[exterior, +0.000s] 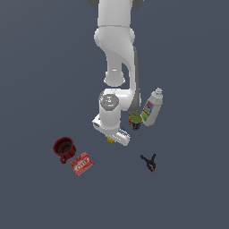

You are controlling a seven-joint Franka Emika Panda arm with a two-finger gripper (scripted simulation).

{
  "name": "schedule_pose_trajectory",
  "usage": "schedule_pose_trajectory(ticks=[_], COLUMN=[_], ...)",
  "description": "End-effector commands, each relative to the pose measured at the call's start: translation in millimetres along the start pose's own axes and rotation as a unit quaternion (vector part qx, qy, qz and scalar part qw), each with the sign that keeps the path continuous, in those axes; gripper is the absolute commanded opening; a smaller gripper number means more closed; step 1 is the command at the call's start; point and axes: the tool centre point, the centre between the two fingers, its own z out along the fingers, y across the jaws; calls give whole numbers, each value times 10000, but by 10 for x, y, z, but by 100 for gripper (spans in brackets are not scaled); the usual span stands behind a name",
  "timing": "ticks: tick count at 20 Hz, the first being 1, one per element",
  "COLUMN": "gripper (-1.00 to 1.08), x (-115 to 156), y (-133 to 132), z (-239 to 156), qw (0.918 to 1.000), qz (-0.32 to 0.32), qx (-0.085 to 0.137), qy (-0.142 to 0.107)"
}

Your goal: Pick up a designated object from a clutter of objects.

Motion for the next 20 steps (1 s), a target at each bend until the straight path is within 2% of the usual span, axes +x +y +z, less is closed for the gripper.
schedule_pose_trajectory(ticks=[1, 10, 20], gripper=[-100, -100, -100], x=[-13, -171, -501], y=[-23, -217, -636], z=[-45, -484, -1445], qw=[10000, 10000, 10000], qz=[-3, -3, 1], qx=[5, 5, -3], qy=[4, 4, 9])
